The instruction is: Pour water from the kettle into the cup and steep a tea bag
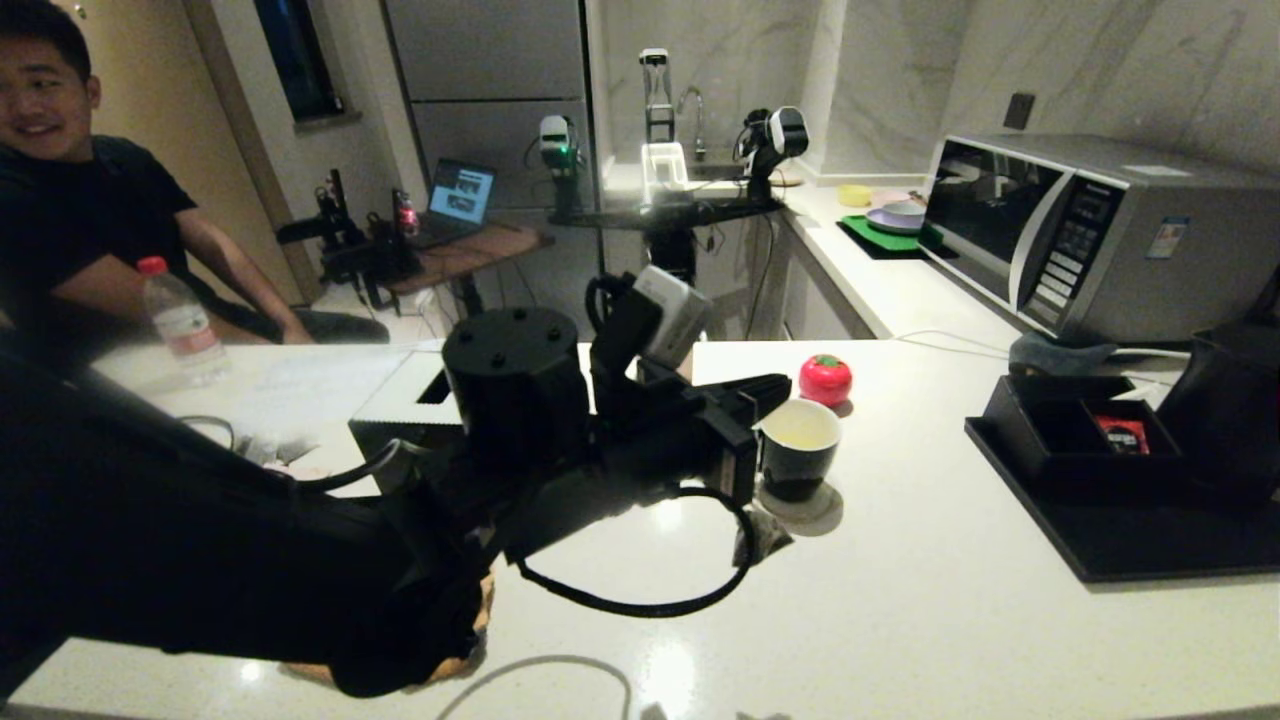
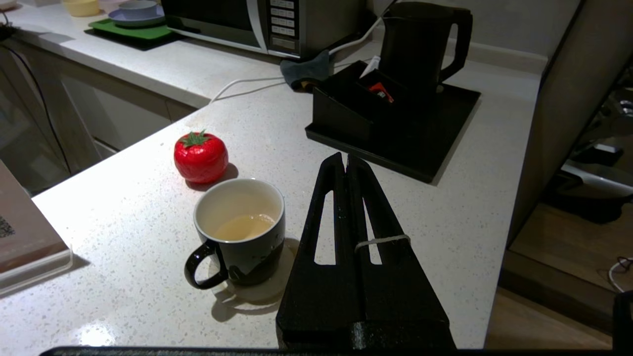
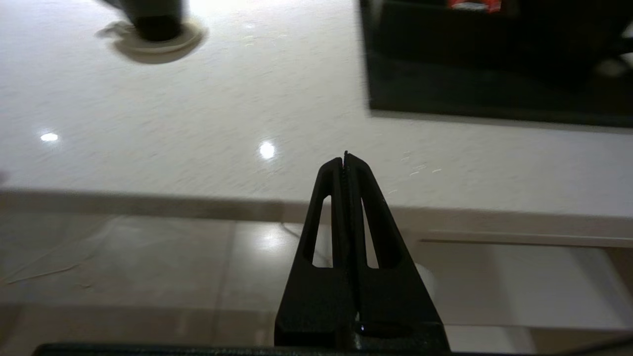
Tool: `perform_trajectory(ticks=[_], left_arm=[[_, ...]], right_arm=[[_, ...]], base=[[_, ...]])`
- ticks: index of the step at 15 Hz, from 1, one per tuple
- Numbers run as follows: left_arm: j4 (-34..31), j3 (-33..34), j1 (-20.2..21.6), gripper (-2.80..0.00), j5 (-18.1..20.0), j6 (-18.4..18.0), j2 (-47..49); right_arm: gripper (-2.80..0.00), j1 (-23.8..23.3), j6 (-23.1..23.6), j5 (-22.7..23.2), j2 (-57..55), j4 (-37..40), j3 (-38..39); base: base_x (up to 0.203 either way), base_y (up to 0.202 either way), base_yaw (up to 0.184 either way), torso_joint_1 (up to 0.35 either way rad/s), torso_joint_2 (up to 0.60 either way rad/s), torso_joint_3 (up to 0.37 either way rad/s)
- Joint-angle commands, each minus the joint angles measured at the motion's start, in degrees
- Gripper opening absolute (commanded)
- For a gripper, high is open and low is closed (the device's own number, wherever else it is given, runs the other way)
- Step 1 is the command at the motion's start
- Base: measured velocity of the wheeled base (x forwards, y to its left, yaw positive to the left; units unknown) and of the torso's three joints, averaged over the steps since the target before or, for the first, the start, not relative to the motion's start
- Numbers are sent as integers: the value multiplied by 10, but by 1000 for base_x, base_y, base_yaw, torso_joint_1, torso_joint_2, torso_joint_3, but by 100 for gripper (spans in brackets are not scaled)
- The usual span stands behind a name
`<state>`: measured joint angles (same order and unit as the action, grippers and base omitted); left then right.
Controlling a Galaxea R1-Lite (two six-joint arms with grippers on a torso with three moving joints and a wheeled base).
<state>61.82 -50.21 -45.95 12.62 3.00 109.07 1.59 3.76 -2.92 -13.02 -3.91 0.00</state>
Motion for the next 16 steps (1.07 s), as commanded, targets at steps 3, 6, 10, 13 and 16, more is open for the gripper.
perform_trajectory(ticks=[3,6,10,13,16], left_arm=[[4,-6,-1,-280,1,1,6],[4,-8,-1,-280,0,1,8],[4,-20,0,-280,0,1,11],[4,-38,0,-280,0,1,22],[4,-52,0,-280,0,1,32]], right_arm=[[-280,-13,-38,24,102,63,-8],[-280,-13,-35,23,130,59,-6],[-280,-14,-38,16,130,36,-1],[-280,-14,-44,15,130,36,0],[-280,-13,-60,13,130,35,0]], base=[[0,0,0,0,0,0],[0,0,0,0,0,0],[0,0,0,0,0,0],[0,0,0,0,0,0],[0,0,0,0,0,0]])
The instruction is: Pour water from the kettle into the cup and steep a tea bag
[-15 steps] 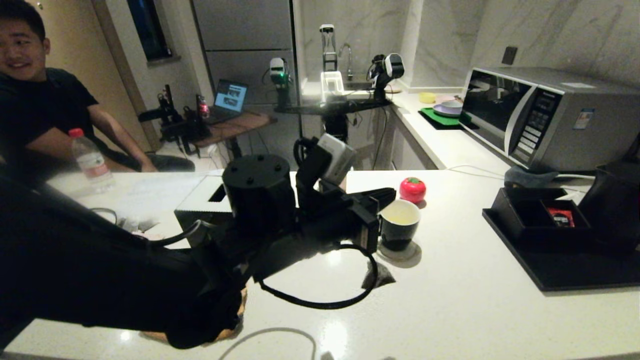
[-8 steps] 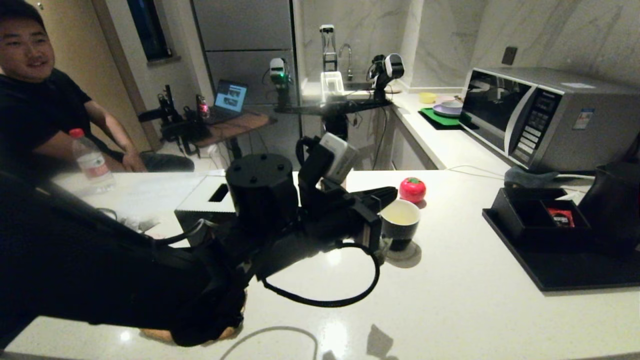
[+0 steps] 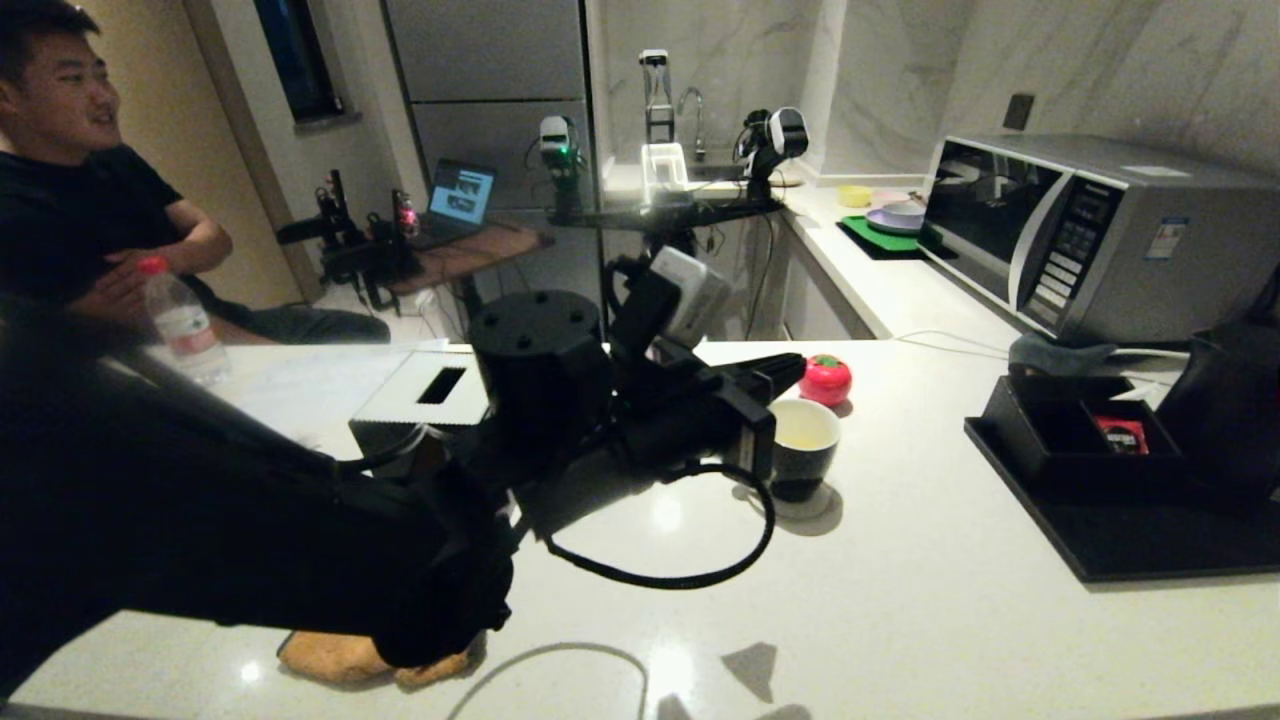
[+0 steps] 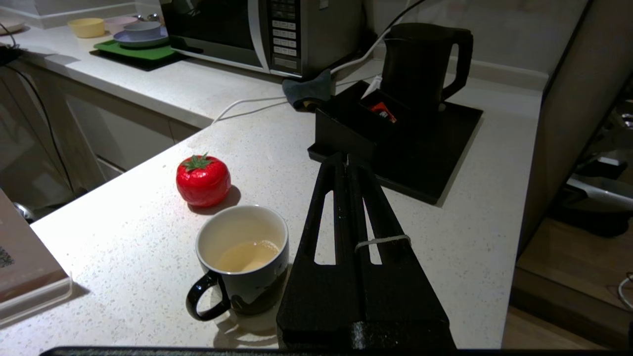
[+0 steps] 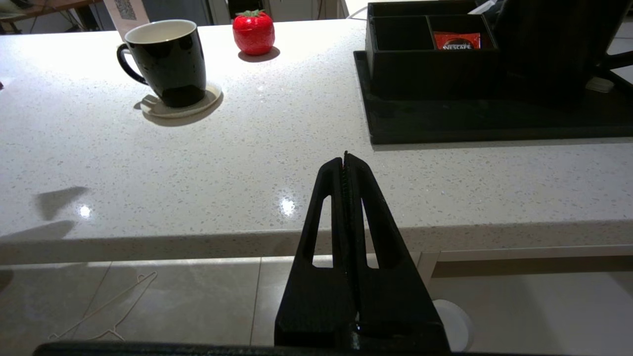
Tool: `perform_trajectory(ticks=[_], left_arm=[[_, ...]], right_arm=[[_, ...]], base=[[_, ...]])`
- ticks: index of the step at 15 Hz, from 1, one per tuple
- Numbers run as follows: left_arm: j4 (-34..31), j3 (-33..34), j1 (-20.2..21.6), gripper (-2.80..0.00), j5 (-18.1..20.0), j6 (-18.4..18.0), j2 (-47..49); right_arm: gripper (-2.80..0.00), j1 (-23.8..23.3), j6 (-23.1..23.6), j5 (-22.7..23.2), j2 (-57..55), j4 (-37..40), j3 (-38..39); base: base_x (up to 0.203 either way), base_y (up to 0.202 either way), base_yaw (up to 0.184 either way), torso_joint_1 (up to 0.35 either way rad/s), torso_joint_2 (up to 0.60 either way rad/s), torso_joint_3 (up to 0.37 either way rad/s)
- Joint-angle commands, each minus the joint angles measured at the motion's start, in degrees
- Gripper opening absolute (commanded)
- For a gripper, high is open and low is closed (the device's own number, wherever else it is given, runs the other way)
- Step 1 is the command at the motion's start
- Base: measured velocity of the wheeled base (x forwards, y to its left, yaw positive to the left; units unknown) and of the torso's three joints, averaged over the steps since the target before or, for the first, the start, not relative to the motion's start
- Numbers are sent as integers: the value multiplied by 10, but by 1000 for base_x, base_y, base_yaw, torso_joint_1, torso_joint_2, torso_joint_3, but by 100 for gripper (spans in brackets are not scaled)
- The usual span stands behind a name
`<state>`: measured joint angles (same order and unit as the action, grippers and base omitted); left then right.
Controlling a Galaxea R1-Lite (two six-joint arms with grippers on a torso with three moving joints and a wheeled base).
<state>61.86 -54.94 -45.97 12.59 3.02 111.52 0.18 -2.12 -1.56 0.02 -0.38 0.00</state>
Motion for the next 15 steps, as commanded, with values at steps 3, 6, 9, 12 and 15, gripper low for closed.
perform_trajectory(ticks=[3,6,9,12,15], left_arm=[[4,-11,1,-280,1,0,13],[4,-28,2,-280,1,0,20],[4,-57,1,-280,-16,0,37],[4,-89,0,-280,-28,1,55],[3,-117,0,-280,-29,1,77]], right_arm=[[-280,0,-1,0,0,0,0],[-280,0,-1,0,0,0,0],[-280,1,-1,0,0,0,0],[-280,0,-1,0,0,0,0],[-280,1,-1,0,0,-1,0]], base=[[0,0,0,0,0,0],[0,0,0,0,0,0],[0,0,0,0,0,0],[0,0,0,0,0,0],[0,0,0,0,0,0]])
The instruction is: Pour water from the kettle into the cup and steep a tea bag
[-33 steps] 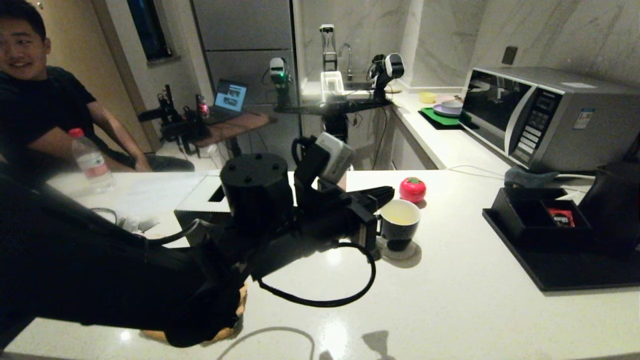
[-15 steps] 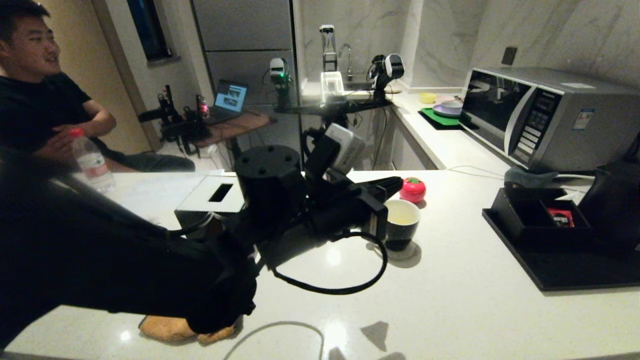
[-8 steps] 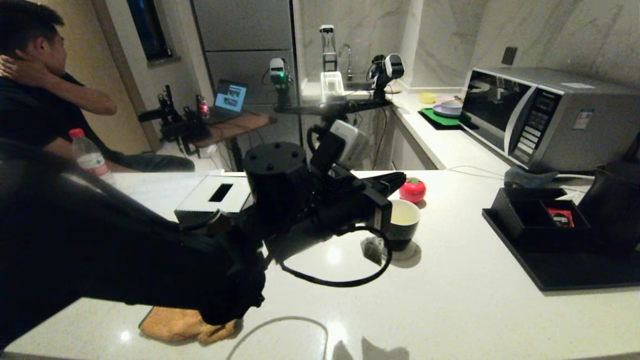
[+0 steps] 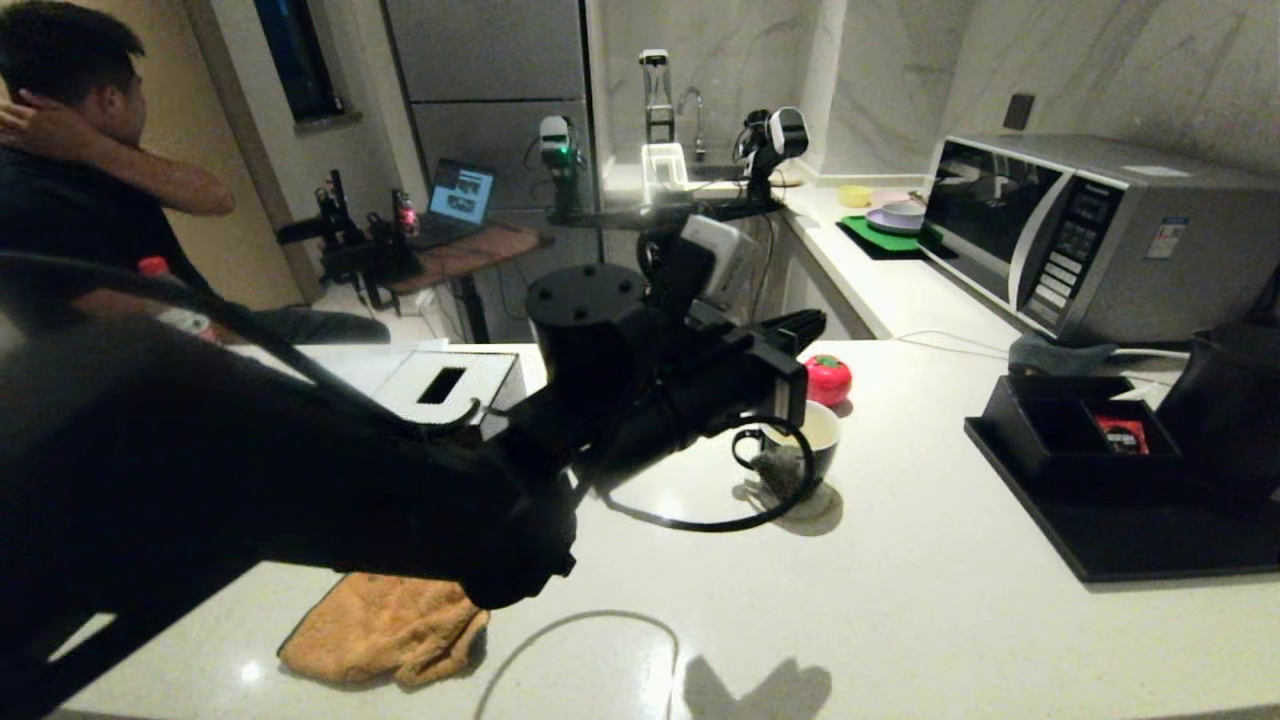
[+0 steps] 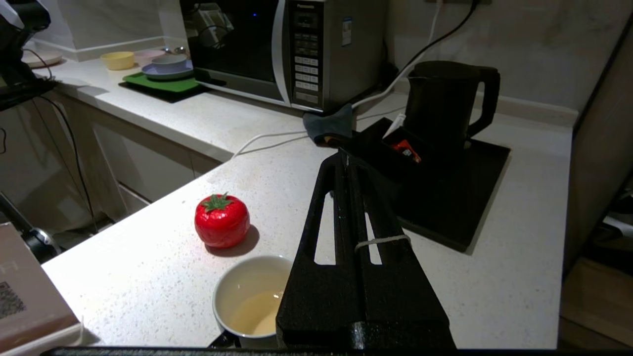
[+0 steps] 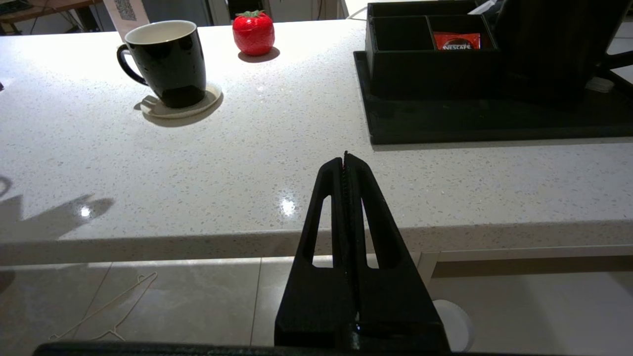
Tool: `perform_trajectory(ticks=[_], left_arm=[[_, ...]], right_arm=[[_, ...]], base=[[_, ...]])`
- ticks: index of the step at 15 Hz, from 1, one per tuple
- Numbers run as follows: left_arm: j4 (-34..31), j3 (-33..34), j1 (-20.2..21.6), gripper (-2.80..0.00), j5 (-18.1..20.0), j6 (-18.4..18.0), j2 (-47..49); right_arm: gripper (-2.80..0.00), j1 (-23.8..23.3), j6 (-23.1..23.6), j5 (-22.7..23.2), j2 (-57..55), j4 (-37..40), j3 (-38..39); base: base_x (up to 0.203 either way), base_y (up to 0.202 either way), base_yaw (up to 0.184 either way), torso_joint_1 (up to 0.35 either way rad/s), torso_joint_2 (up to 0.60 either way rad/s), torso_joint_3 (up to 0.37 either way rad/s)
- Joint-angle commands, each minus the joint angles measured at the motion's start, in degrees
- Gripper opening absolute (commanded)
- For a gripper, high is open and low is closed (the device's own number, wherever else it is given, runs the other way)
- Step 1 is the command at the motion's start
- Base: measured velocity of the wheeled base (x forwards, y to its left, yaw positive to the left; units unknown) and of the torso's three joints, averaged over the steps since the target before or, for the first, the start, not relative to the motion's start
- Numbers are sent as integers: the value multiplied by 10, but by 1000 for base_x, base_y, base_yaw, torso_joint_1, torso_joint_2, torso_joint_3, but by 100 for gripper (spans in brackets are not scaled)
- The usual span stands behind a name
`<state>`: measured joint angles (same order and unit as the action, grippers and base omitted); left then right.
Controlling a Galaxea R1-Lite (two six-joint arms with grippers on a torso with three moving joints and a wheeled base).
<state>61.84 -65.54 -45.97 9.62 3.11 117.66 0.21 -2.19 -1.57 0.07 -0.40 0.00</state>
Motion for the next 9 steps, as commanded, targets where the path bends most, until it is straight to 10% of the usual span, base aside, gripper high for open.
perform_trajectory(ticks=[1,9], left_arm=[[3,-14,0,-280,-2,1,22],[1,-91,7,-280,-2,-19,63]], right_arm=[[-280,0,0,0,-1,0,0],[-280,1,0,0,-1,0,0]], base=[[0,0,0,0,0,0],[0,0,0,0,0,0]])
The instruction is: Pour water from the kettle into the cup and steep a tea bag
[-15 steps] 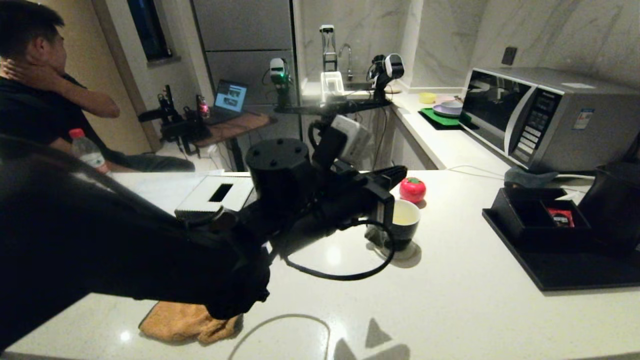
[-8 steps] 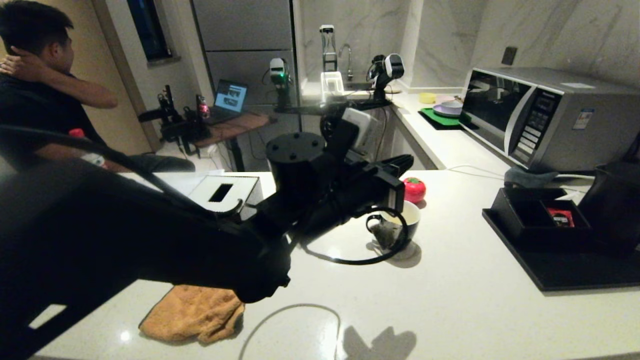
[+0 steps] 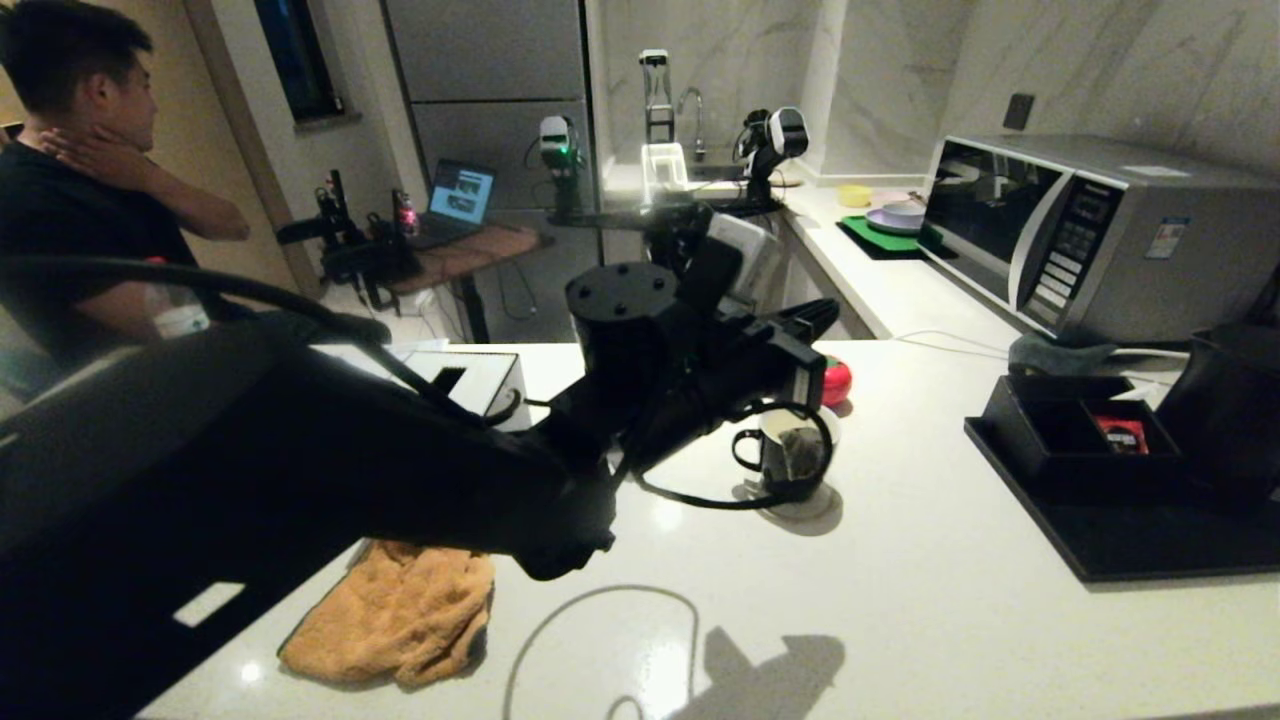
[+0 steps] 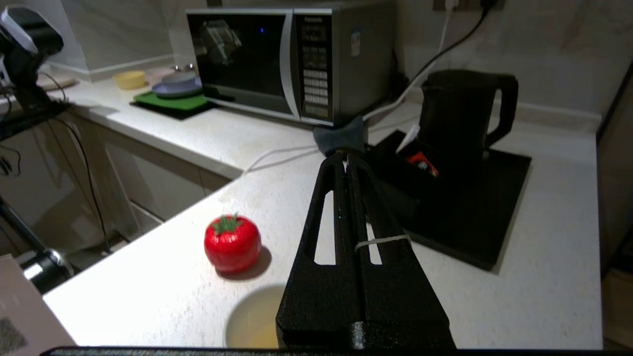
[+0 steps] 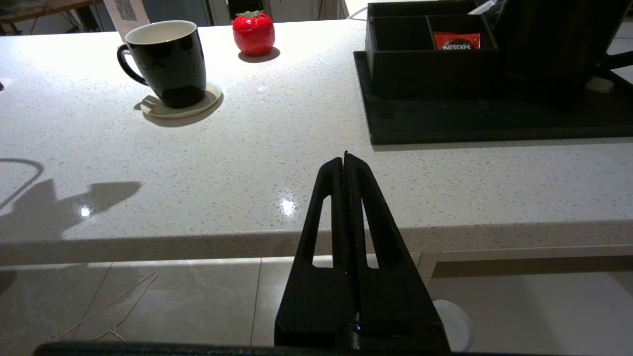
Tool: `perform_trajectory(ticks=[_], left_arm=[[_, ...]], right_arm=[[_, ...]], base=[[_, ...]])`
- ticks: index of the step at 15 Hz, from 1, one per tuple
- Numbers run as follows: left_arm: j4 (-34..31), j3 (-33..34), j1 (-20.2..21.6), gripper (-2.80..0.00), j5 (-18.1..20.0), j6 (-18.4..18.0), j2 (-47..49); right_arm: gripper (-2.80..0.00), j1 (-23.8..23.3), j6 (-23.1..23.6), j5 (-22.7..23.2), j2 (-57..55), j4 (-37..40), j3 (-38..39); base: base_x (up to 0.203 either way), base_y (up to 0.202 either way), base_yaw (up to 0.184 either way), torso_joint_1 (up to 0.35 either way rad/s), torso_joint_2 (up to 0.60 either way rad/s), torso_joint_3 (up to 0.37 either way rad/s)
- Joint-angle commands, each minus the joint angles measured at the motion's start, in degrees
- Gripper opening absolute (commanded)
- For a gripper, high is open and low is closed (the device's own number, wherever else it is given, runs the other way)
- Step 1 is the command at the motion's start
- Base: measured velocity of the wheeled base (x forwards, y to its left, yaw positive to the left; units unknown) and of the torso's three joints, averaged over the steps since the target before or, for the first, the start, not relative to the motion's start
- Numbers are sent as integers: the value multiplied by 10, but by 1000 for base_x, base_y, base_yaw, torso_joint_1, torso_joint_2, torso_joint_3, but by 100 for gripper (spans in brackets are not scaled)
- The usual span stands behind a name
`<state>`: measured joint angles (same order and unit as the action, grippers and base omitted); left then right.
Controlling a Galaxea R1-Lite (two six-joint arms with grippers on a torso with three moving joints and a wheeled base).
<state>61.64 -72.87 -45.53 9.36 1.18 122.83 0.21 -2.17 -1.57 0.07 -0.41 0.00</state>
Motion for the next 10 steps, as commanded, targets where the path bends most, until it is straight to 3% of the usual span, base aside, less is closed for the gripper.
perform_trajectory(ticks=[1,5,10], left_arm=[[1,-31,8,-280,0,0,16],[-2,-37,18,-280,0,0,27],[-39,-96,45,-280,6,0,47]], right_arm=[[-280,1,0,0,-1,0,0],[-280,1,0,0,-1,1,0],[-280,1,0,0,-1,1,0]], base=[[0,0,0,0,0,0],[0,0,0,0,0,0],[0,0,0,0,0,0]])
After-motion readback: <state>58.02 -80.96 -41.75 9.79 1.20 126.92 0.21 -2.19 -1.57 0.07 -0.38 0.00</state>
